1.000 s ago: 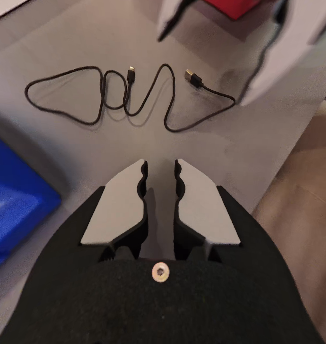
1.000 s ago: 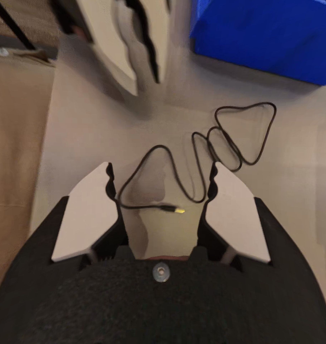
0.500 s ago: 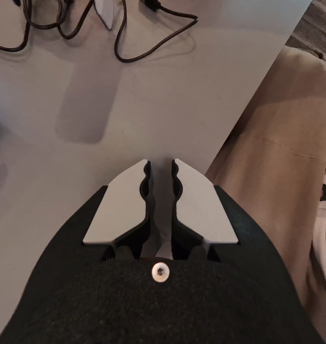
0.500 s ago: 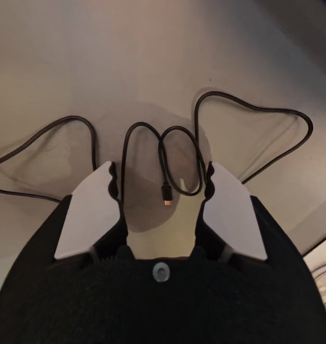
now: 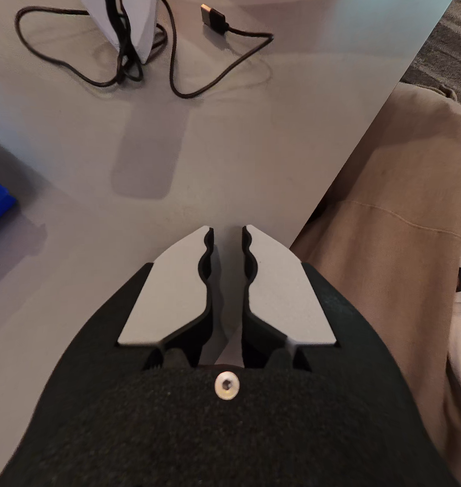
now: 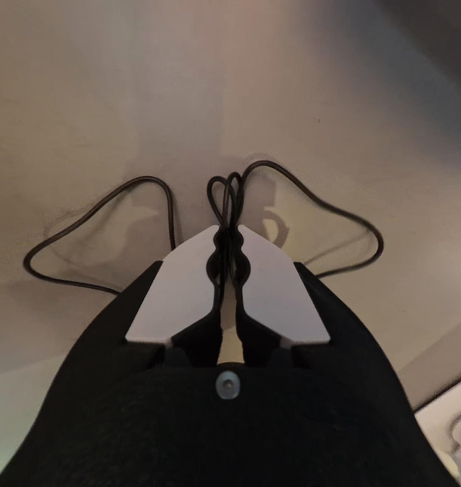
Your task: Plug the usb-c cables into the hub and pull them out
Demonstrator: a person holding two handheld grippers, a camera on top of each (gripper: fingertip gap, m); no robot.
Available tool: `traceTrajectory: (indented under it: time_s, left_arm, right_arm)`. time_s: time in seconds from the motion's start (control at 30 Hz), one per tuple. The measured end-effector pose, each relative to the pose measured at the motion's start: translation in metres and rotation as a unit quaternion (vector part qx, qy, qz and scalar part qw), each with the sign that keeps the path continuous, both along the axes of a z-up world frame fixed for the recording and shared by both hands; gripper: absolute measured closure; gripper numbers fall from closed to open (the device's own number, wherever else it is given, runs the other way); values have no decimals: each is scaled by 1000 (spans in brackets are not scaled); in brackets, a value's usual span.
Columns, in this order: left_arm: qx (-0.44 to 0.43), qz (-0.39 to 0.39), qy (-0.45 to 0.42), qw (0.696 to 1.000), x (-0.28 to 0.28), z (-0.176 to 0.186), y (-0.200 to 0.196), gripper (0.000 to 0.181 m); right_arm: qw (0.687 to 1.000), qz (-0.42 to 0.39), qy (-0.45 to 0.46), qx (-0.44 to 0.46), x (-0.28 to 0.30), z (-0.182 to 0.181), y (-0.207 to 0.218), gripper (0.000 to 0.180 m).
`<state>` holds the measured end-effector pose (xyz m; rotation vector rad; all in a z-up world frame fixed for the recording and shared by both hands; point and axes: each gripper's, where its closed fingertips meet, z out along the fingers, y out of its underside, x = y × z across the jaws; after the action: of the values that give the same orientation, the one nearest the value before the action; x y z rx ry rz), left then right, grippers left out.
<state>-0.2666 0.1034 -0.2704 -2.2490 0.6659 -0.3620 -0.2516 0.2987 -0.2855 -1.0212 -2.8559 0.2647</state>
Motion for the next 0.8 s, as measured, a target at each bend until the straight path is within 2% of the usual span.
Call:
traceTrajectory:
  time_s: [0.2,0.3,0.4,0.5,0.6,0.7,0.8]
  left_arm:
    - [3,0,22,1000,0,-3,4,162]
    - [9,-2,19,1000,4,0,7,163]
    - [8,-9,27,1000,9,0,8,163]
    - [12,-22,36,999,17,0,9,163]
    - [10,-35,50,998,24,-3,10,163]
    - [8,-42,58,997,27,-6,12,163]
    - [3,-43,60,997,26,-9,13,163]
  right_arm:
    - [996,4,58,68,15,8,-4,175]
    - [994,-1,92,58,26,28,-18,175]
    - [997,-13,76,18,45,42,-36,175]
    - [998,-26,47,-14,62,34,-53,175]
    - [999,-25,25,12,77,13,-53,173]
    - [999,-36,28,2,84,3,-58,159]
    - [998,-55,22,-21,91,5,-63,132]
